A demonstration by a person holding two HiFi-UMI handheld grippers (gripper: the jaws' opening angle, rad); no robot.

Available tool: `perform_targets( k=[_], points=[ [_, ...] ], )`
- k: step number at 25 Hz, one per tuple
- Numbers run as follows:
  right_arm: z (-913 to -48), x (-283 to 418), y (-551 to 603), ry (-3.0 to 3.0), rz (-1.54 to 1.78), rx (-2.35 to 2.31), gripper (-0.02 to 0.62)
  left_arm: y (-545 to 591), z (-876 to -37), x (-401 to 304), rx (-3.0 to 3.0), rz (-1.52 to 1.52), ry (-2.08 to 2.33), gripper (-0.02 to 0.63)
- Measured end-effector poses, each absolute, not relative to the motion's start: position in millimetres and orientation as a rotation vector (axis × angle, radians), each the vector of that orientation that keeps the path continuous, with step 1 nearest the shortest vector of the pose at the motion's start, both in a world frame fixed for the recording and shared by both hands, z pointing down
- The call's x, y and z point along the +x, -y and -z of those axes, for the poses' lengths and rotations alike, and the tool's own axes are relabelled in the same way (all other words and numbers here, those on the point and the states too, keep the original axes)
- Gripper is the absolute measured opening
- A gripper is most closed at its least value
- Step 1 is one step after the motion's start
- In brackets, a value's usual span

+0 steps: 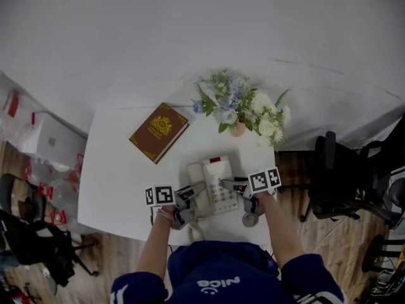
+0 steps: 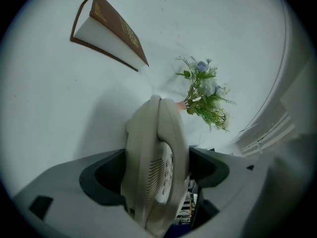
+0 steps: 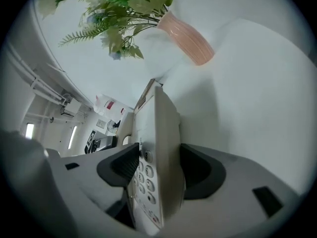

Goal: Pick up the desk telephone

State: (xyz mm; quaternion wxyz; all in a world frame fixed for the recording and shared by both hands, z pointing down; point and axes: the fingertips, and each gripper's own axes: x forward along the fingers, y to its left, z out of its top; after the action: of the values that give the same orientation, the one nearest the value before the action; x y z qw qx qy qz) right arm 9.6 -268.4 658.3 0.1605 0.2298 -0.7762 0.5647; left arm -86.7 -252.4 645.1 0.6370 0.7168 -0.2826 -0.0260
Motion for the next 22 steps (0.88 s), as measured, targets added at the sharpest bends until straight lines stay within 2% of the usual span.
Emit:
perform_targets(
  k=[22],
  points=[
    [-654.0,10.0,266.5,2.238,-1.637,0.741,0.262,252.0,-639.7,-91.0,1.673,0.048,0.637,0.39]
  ],
)
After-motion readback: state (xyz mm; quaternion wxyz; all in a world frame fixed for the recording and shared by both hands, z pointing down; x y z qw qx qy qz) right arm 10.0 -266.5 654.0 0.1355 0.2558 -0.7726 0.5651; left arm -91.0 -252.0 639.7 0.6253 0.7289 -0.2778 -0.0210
